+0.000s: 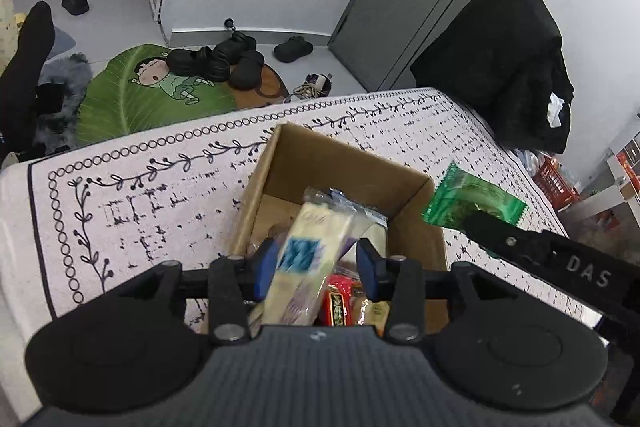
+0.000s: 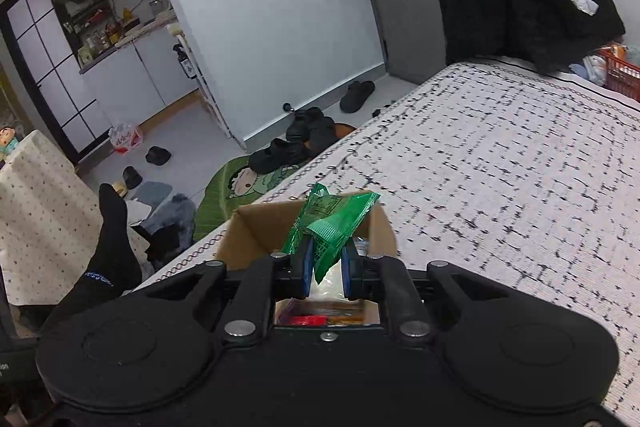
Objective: Organize snacks
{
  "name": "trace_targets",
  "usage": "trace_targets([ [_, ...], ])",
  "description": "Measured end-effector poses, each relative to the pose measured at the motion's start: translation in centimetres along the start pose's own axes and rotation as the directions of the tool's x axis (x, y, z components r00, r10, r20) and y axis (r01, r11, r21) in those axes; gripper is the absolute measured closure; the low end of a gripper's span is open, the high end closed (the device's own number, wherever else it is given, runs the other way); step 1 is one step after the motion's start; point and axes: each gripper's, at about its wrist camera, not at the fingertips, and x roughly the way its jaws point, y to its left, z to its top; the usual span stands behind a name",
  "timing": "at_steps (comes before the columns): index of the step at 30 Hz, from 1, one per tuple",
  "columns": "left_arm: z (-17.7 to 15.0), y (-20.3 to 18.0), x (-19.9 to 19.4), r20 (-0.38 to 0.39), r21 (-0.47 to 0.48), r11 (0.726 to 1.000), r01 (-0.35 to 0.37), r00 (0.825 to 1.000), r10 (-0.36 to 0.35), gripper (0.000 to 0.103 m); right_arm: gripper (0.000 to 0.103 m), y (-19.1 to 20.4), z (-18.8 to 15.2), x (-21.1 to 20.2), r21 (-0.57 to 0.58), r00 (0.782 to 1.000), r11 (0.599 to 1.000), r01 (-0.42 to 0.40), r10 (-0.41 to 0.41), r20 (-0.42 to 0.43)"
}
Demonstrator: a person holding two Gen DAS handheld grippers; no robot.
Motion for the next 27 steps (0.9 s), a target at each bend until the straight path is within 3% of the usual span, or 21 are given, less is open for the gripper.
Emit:
trace_targets([
  [12,0.7,1.0,-1.6,0.016,-0.018,1.0,0.008,1.0,-0.007,0.046,0.087,2.1,1.6,0.8,0.031,0.996,0.995,-0.09,0.09,-0.002],
  [17,1.0,1.3,-2.1,0.019,-0.019,1.0,0.012,1.0,-0.011,0.044,0.058,2.0,1.4,0.7,0.061,0.995,0.993,-0.097,0.098,-0.019],
  [27,1.0,-0.1,-3.3,0.019,0.017,1.0,0.009,1.0,-0.009,0.026,0.057,0.0,0.4,-2.5,0.097,0.998,0.993,-0.062,0.063,-0.009],
])
